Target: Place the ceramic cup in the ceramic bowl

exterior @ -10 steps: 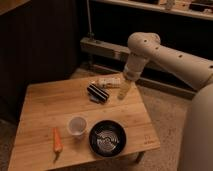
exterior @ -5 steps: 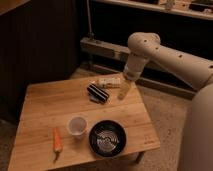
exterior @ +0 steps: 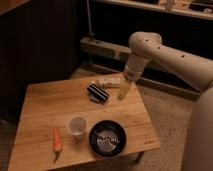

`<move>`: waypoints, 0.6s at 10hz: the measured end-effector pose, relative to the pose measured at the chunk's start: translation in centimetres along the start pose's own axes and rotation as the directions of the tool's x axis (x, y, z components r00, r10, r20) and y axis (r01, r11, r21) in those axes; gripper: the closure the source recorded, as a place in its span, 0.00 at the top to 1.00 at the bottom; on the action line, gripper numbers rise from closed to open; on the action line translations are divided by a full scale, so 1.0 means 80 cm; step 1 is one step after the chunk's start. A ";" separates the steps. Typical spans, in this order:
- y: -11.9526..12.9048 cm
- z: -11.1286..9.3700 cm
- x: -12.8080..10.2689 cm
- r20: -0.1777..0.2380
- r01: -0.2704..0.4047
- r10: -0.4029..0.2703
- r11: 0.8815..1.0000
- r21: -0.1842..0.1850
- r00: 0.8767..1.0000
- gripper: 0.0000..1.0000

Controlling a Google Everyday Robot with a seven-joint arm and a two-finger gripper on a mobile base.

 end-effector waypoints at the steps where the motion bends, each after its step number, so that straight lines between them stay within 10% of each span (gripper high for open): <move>1: 0.014 -0.017 -0.007 0.013 -0.023 0.023 1.000 0.006 1.000 0.80; 6: 0.123 -0.059 -0.089 0.015 -0.084 0.084 0.996 0.012 0.996 0.80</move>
